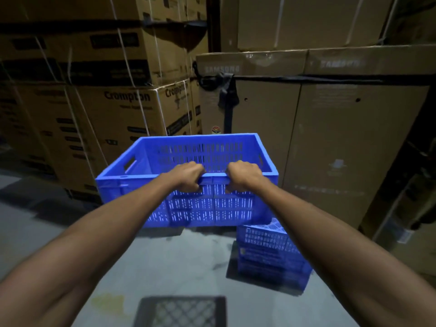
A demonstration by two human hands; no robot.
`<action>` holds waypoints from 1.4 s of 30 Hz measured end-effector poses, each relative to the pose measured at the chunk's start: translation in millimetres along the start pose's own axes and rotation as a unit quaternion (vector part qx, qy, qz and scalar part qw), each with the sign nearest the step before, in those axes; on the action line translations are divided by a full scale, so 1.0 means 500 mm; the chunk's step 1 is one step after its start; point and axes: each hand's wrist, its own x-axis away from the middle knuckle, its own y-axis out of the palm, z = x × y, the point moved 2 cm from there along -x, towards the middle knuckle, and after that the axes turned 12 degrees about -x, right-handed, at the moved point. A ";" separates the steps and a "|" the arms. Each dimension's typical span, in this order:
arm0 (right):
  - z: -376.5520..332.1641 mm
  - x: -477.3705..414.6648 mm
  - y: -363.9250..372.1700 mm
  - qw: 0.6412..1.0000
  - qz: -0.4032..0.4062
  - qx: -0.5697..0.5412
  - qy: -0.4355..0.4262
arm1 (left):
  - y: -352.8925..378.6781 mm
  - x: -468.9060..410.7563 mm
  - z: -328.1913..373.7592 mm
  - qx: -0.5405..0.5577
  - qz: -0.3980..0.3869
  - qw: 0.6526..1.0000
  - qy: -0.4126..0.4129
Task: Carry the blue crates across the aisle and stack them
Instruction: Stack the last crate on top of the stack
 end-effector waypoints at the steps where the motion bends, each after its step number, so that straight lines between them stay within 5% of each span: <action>1: 0.011 -0.021 0.013 1.000 0.007 0.001 0.000 | 0.015 -0.024 -0.003 -0.010 0.009 1.000 0.003; 19: 0.200 -0.491 0.301 0.996 0.054 -0.005 0.076 | 0.320 -0.541 -0.136 -0.041 0.016 0.996 0.076; 42: 0.468 -0.623 0.839 0.995 -0.047 -0.035 0.086 | 0.863 -0.763 0.031 -0.070 -0.110 0.987 0.095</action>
